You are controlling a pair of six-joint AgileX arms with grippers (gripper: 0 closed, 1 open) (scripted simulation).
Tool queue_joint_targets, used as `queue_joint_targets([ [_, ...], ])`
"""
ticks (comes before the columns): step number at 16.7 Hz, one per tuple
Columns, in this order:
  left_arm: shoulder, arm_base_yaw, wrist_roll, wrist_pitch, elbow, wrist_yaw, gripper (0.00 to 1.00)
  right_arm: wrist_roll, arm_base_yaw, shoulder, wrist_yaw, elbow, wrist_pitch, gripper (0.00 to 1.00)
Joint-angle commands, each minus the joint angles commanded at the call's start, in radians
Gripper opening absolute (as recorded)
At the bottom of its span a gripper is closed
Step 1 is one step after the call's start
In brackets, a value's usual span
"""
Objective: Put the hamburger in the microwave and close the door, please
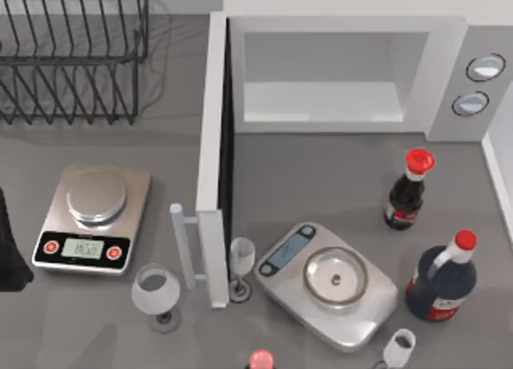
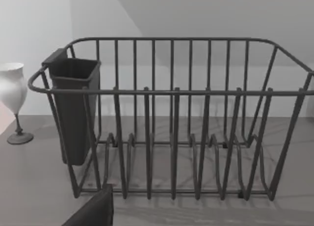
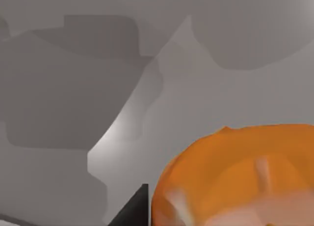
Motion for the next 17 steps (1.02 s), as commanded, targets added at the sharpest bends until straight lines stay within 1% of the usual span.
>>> queue_joint_targets([
  [5, 0.0, 0.0, 0.0, 0.0, 0.0, 0.0, 1.0, 0.008, 0.007, 0.009, 0.002, 0.001, 0.012, 0.0],
  [7, 0.0, 0.0, 0.0, 0.0, 0.0, 0.0, 1.0, 0.041, 0.04, 0.032, 0.013, 0.019, 0.063, 0.0],
  [9, 0.0, 0.0, 0.0, 0.0, 0.0, 0.0, 1.0, 0.098, 0.099, 0.071, 0.033, 0.047, 0.152, 0.0],
  [13, 0.0, 0.0, 0.0, 0.0, 0.0, 0.0, 1.0, 0.278, 0.297, 0.184, 0.099, 0.113, 0.443, 0.0],
  [17, 0.0, 0.0, 0.0, 0.0, 0.0, 0.0, 1.0, 0.506, 0.554, 0.329, 0.197, 0.163, 0.865, 0.0],
])
